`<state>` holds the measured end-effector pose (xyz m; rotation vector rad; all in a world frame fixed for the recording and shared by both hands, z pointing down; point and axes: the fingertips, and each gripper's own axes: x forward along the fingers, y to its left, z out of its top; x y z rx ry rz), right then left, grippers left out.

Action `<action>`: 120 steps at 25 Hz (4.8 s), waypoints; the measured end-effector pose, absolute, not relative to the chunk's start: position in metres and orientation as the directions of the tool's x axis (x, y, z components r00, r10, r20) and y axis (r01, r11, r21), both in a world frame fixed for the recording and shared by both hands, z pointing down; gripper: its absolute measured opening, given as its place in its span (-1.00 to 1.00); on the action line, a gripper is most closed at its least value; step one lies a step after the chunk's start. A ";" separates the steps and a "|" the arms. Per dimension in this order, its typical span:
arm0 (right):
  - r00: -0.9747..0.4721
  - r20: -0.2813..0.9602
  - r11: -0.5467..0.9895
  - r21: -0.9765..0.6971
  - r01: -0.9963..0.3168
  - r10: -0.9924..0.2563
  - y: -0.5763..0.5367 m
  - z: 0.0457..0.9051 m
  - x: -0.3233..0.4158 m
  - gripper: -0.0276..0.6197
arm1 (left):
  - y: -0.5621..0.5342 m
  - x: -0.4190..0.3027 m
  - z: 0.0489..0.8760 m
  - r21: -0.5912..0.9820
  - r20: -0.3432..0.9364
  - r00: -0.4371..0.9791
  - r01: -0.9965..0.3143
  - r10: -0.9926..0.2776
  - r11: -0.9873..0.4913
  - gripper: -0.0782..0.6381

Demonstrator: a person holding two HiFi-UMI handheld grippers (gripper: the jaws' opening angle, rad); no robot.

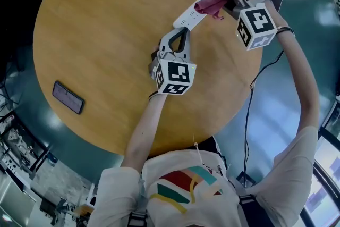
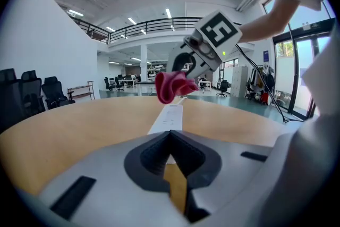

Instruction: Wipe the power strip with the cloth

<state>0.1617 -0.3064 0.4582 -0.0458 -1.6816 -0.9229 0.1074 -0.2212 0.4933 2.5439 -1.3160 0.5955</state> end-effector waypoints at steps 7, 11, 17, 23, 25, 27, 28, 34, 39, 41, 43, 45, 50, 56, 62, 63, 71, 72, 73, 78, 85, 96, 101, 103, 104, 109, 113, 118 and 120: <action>-0.324 0.939 0.607 0.323 0.726 -0.112 -0.270 0.475 0.049 -0.79 | -0.219 0.103 0.499 0.008 0.451 0.508 -0.825 -0.734 -0.565 -0.67; -0.164 0.986 0.550 0.126 0.826 0.021 -0.260 0.494 0.032 -0.79 | -0.221 0.104 0.494 0.011 0.452 0.507 -0.826 -0.734 -0.563 -0.67; 0.043 0.988 0.472 -0.110 0.875 0.151 -0.236 0.520 0.042 -0.79 | -0.219 0.102 0.499 0.011 0.453 0.509 -0.824 -0.732 -0.567 -0.67; 0.096 0.977 0.456 -0.174 0.873 0.191 -0.234 0.524 0.043 -0.79 | -0.220 0.102 0.498 0.014 0.453 0.511 -0.823 -0.730 -0.567 -0.67; 0.110 0.975 0.455 -0.189 0.870 0.194 -0.235 0.522 0.046 -0.80 | -0.220 0.102 0.497 0.014 0.453 0.510 -0.824 -0.731 -0.567 -0.67; 0.113 0.975 0.456 -0.189 0.870 0.190 -0.236 0.523 0.050 -0.79 | -0.219 0.100 0.499 0.013 0.453 0.508 -0.826 -0.733 -0.564 -0.67; 0.113 0.976 0.459 -0.188 0.868 0.186 -0.238 0.523 0.052 -0.80 | -0.219 0.100 0.500 0.014 0.453 0.506 -0.827 -0.734 -0.562 -0.67; 0.161 0.985 0.509 -0.173 0.843 0.069 -0.280 0.528 0.093 -0.79 | -0.221 0.098 0.502 0.014 0.451 0.494 -0.837 -0.744 -0.548 -0.67; 0.225 0.972 0.560 -0.151 0.815 -0.066 -0.328 0.530 0.145 -0.79 | -0.222 0.099 0.499 0.013 0.452 0.486 -0.842 -0.748 -0.539 -0.67; 0.233 0.968 0.591 -0.136 0.795 -0.090 -0.341 0.531 0.161 -0.79 | -0.222 0.099 0.500 0.013 0.453 0.482 -0.845 -0.750 -0.535 -0.67; 0.239 0.965 0.616 -0.125 0.778 -0.105 -0.350 0.532 0.175 -0.80 | -0.222 0.100 0.500 0.013 0.453 0.480 -0.846 -0.751 -0.533 -0.67; 0.242 0.963 0.632 -0.116 0.766 -0.117 -0.356 0.531 0.186 -0.79 | -0.223 0.102 0.498 0.014 0.452 0.478 -0.848 -0.753 -0.530 -0.67; 0.181 0.972 0.697 -0.024 0.717 -0.152 -0.367 0.531 0.189 -0.79 | -0.221 0.100 0.499 0.013 0.452 0.479 -0.847 -0.753 -0.531 -0.67; -0.309 0.948 0.978 0.134 0.161 -0.079 -0.346 0.471 0.116 -0.79 | -0.213 0.092 0.500 0.012 0.433 0.490 -0.842 -0.757 -0.539 -0.67; -0.553 0.826 0.933 -0.277 -0.229 0.109 -0.267 0.453 0.059 -0.79 | -0.195 0.045 0.495 0.008 0.432 0.427 -0.882 -0.794 -0.471 -0.67; -0.581 0.803 0.897 -0.344 -0.277 0.128 -0.259 0.455 0.055 -0.79 | -0.195 0.044 0.493 0.000 0.435 0.431 -0.878 -0.791 -0.478 -0.67; -0.650 0.747 0.746 -0.511 -0.427 0.139 -0.250 0.473 0.060 -0.79 | -0.203 0.076 0.484 -0.069 0.425 0.530 -0.789 -0.734 -0.610 -0.67; -0.652 0.744 0.740 -0.520 -0.426 0.147 -0.249 0.473 0.060 -0.80 | -0.204 0.078 0.485 -0.069 0.428 0.533 -0.786 -0.730 -0.615 -0.67; -0.651 0.743 0.735 -0.527 -0.426 0.156 -0.248 0.474 0.061 -0.79 | -0.205 0.080 0.486 -0.070 0.431 0.535 -0.783 -0.726 -0.618 -0.67; -0.586 0.796 0.766 -0.469 -0.440 0.152 -0.249 0.495 0.071 -0.79 | -0.214 0.088 0.490 -0.071 0.447 0.540 -0.773 -0.713 -0.630 -0.67; -0.545 0.827 0.817 -0.406 -0.410 0.138 -0.252 0.502 0.073 -0.80 | -0.215 0.088 0.499 -0.097 0.486 0.517 -0.769 -0.705 -0.632 -0.67; -0.438 0.899 0.876 -0.237 -0.419 0.033 -0.292 0.488 0.145 -0.79 | -0.224 0.101 0.483 -0.104 0.491 0.511 -0.770 -0.705 -0.630 -0.67; -0.390 0.920 0.852 -0.167 -0.496 -0.047 -0.324 0.492 0.184 -0.80 | -0.222 0.099 0.487 -0.097 0.490 0.509 -0.775 -0.708 -0.624 -0.67; -0.367 0.927 0.847 -0.138 -0.514 -0.072 -0.332 0.496 0.194 -0.80 | -0.220 0.098 0.490 -0.097 0.489 0.508 -0.776 -0.709 -0.623 -0.67; -0.355 0.931 0.846 -0.120 -0.520 -0.086 -0.337 0.495 0.199 -0.79 | -0.220 0.098 0.489 -0.098 0.489 0.508 -0.776 -0.710 -0.623 -0.67; -0.342 0.930 0.845 -0.076 -0.529 -0.131 -0.345 0.493 0.201 -0.79 | -0.220 0.096 0.491 -0.096 0.486 0.503 -0.782 -0.714 -0.616 -0.67; -0.308 0.935 0.829 -0.028 -0.558 -0.175 -0.348 0.495 0.206 -0.79 | -0.220 0.092 0.495 -0.006 0.502 0.519 -0.798 -0.692 -0.603 -0.67; -0.315 0.896 0.797 0.067 -0.600 -0.312 -0.335 0.463 0.197 -0.79 | -0.224 0.066 0.454 0.113 0.423 0.508 -0.851 -0.750 -0.513 -0.67; -0.399 0.839 0.793 0.061 -0.606 -0.370 -0.318 0.431 0.174 -0.79 | -0.226 0.060 0.425 0.095 0.367 0.499 -0.860 -0.785 -0.502 -0.67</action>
